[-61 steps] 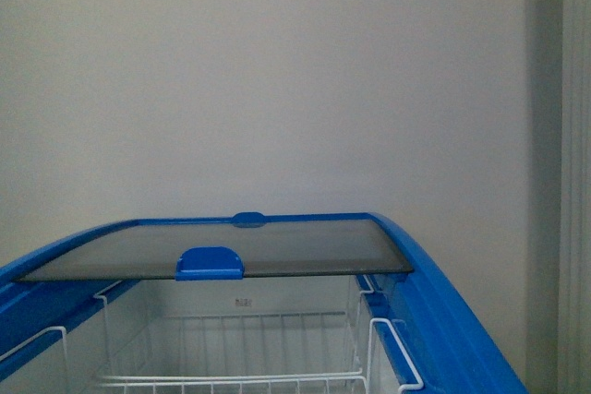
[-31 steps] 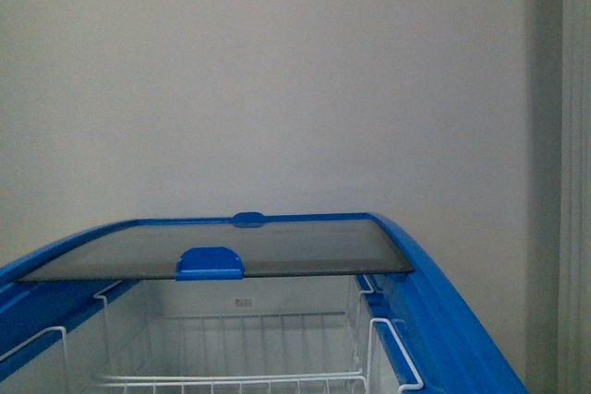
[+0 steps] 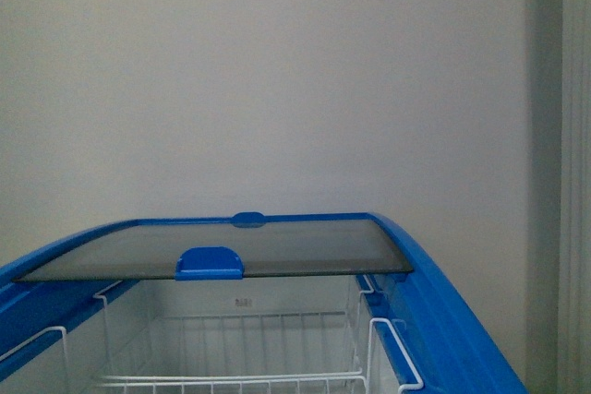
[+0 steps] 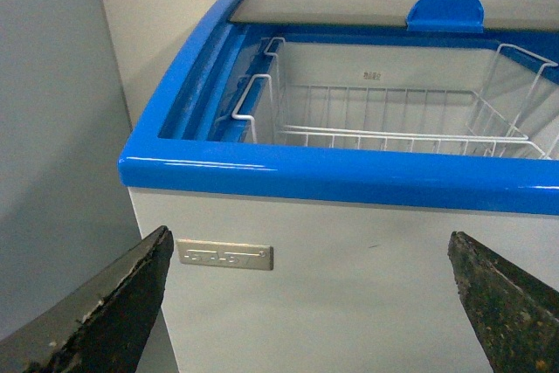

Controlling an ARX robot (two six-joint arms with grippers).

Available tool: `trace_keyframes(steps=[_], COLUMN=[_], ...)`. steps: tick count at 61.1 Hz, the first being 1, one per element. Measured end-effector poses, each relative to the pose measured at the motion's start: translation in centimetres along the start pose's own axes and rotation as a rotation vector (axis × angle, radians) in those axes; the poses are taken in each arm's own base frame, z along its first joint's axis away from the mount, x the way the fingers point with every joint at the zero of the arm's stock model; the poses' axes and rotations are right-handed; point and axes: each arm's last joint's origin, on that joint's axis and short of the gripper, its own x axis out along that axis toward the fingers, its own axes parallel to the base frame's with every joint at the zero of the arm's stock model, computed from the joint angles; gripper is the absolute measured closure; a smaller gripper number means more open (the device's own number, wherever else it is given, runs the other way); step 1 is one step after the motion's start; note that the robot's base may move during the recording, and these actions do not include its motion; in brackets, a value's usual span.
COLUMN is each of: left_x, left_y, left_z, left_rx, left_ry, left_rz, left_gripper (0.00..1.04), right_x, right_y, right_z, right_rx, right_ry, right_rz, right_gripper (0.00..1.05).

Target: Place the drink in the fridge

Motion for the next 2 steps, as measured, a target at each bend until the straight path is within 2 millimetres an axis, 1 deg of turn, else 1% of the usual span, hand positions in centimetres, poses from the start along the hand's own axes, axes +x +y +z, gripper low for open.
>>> trace_keyframes(steps=[2], left_x=[0.0], left_y=[0.0], left_z=[0.0], left_rx=[0.0], left_ry=[0.0], left_rz=[0.0], left_gripper=[0.08], right_x=[0.0], right_y=[0.0], right_z=[0.0], right_rx=[0.0], right_ry=[0.0], right_rz=[0.0], right_gripper=[0.08])
